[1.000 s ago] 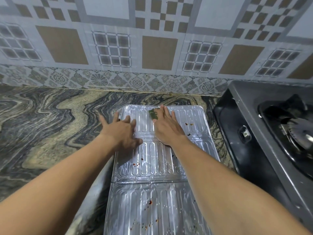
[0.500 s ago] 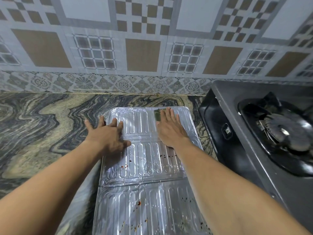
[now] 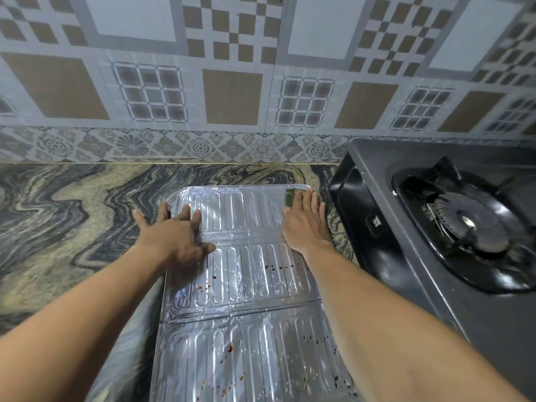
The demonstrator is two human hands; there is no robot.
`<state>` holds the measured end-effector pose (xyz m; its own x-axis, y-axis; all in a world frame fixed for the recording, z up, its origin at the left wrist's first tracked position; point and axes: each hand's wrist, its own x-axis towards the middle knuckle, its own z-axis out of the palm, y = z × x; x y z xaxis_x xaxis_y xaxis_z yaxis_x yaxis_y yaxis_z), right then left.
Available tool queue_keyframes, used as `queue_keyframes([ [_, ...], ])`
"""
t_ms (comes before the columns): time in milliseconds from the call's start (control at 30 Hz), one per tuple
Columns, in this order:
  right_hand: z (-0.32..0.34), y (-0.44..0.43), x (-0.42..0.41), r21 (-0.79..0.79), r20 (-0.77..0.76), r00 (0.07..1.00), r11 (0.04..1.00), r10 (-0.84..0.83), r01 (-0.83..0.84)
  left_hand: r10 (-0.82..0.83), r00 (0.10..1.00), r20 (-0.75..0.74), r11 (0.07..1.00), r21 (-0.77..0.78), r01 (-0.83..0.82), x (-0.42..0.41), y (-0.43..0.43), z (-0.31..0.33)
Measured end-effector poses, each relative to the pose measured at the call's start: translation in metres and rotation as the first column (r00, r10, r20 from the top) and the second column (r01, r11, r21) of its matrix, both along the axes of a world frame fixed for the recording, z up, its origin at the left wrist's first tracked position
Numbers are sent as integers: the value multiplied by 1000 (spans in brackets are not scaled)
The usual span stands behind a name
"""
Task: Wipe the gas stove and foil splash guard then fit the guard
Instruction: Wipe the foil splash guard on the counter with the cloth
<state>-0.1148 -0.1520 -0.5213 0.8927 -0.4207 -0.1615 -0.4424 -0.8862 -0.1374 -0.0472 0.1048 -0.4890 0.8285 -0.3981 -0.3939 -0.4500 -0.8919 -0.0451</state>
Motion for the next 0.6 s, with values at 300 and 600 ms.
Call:
queue_keyframes([
  [300, 2, 11, -35, 55, 104, 990, 995, -91, 86, -15, 1000, 20, 1000, -20, 15, -4, -10, 0],
  [600, -2, 19, -44, 26, 48, 997, 998, -66, 65, -3, 1000, 16, 996, -88, 4, -6, -4, -1],
])
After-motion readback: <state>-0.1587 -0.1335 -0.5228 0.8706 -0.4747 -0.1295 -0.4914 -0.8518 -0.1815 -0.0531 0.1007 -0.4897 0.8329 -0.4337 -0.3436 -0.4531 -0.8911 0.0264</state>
